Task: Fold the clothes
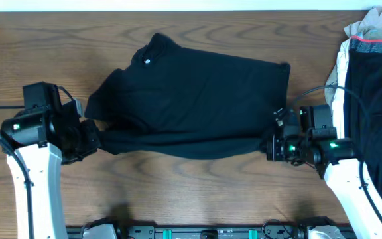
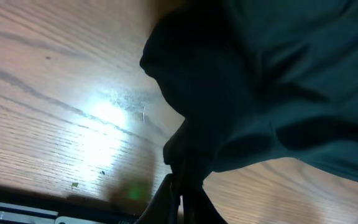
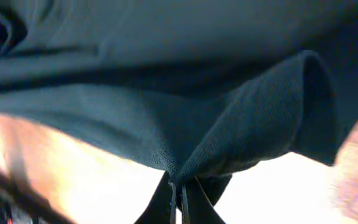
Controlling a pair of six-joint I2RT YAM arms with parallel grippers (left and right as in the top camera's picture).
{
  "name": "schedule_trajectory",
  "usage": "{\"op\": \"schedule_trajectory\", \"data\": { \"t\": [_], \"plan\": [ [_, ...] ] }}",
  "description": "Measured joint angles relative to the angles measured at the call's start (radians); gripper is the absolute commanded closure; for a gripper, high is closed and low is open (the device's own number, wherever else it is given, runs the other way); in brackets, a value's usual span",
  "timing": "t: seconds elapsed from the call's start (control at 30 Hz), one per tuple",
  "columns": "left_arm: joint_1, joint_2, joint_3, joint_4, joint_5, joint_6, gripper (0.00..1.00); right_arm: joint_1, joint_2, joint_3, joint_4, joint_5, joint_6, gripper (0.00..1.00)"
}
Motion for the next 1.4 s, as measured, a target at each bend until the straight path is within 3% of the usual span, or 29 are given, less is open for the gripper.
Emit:
{"op": "schedule_trajectory", "data": {
  "t": [0.17, 0.3, 0.63, 1.0, 1.4],
  "plan": [
    [0.000, -0.001, 0.015, 0.000, 0.000, 0.000, 0.94, 0.000, 0.000, 0.035, -0.027, 0.045, 0.068, 0.99],
    [0.000, -0.001, 0.019, 0.018, 0.000, 0.000, 0.94, 0.000, 0.000, 0.039, 0.039, -0.040, 0.043, 0.99],
    [0.000, 0.010, 0.050, 0.247, 0.000, 0.024, 0.94, -0.045, 0.000, 0.050, 0.196, -0.047, 0.213, 0.99],
    [-0.002, 0.195, 0.053, 0.234, 0.001, 0.077, 0.94, -0.089, 0.077, 0.050, 0.255, 0.052, 0.312, 0.99],
    [-0.083, 0.222, 0.053, 0.272, 0.000, 0.108, 0.93, -0.094, 0.171, 0.050, 0.328, 0.068, 0.319, 0.99]
  ]
}}
